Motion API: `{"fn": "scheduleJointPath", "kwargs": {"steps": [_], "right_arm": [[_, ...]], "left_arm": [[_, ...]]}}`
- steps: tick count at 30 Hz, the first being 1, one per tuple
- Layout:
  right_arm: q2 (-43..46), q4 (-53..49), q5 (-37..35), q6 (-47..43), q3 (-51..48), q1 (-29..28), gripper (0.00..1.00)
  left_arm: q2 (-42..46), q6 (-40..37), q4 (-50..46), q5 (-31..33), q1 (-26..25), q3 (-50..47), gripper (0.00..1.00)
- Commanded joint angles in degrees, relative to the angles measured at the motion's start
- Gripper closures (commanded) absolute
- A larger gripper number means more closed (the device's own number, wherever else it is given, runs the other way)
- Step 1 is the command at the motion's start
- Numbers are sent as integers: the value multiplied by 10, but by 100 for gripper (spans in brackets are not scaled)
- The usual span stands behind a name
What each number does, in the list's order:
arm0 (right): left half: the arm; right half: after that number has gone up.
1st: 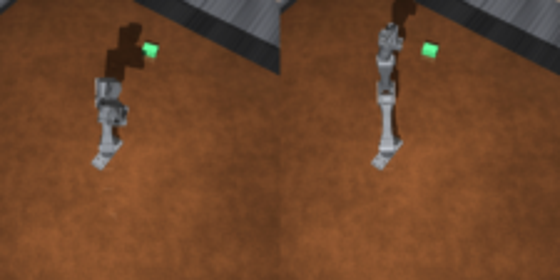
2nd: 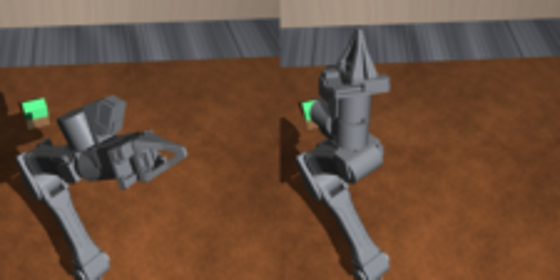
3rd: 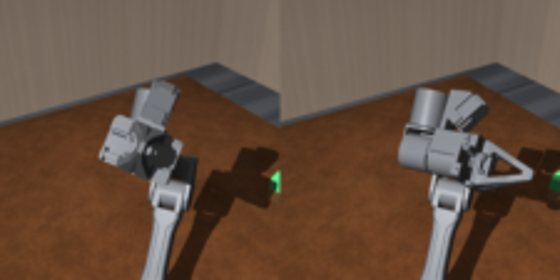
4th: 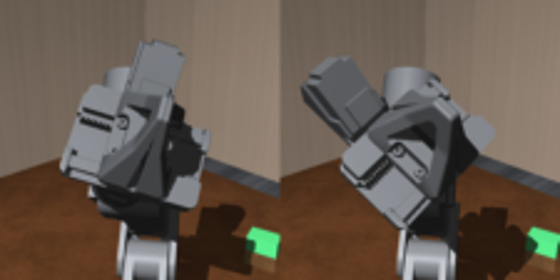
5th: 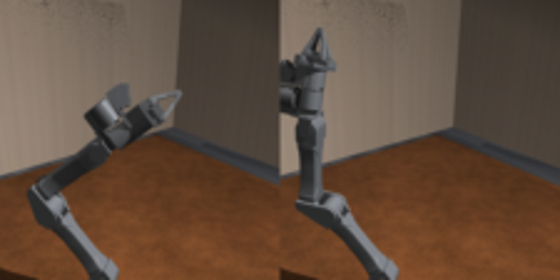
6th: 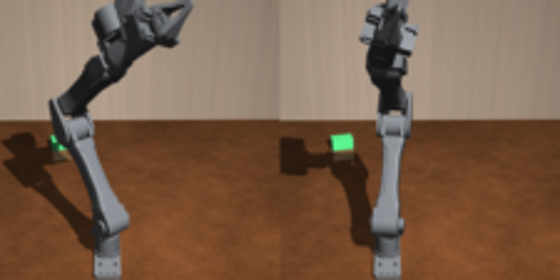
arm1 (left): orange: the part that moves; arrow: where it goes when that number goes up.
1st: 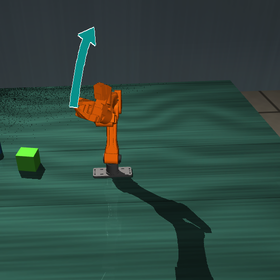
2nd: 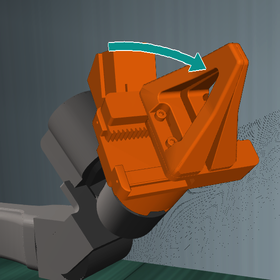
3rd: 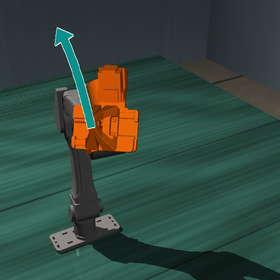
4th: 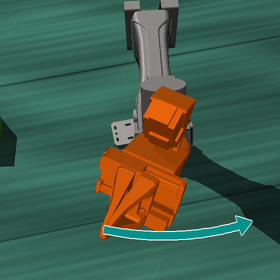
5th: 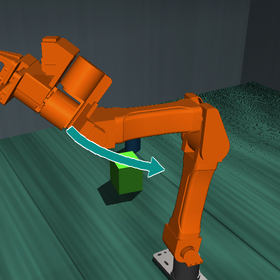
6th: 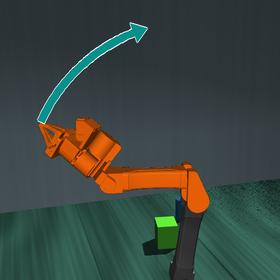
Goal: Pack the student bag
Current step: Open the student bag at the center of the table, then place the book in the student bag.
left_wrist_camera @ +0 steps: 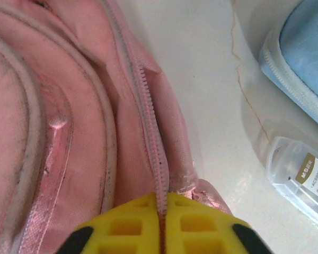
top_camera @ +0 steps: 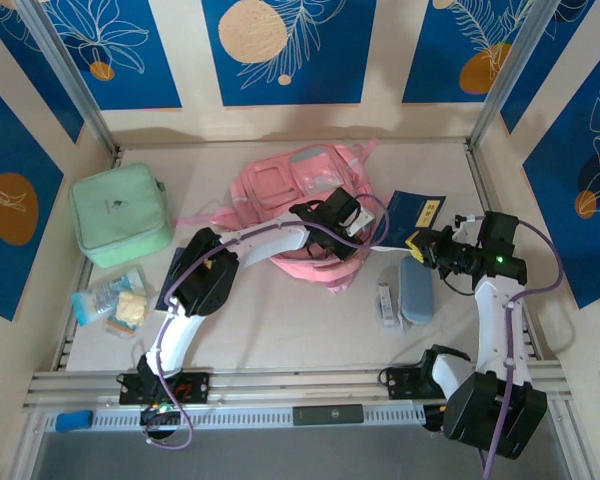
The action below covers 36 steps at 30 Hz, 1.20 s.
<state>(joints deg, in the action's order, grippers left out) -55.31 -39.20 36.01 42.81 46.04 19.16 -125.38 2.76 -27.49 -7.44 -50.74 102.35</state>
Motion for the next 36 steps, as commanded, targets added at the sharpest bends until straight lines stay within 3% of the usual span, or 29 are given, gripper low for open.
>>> {"fn": "scheduleJointPath", "kwargs": {"steps": [1,8,15,23,28,36], "right_arm": [[4,13,27,-8,2,4,100],[11,7,33,-10,5,-2,100],[13,-7,14,-10,1,-60,100],[9,1,-58,16,-31,-231,100],[-41,105,-71,57,-61,-354,100],[-222,263,-92,34,26,-408,100]], "left_arm": [[-5,-4,-29,-5,8,27,100],[77,-6,-32,18,10,12,100],[162,15,-60,110,18,8,100],[237,17,-47,126,28,7,100],[263,19,-44,108,28,4,100],[298,25,-14,85,28,-29,100]]}}
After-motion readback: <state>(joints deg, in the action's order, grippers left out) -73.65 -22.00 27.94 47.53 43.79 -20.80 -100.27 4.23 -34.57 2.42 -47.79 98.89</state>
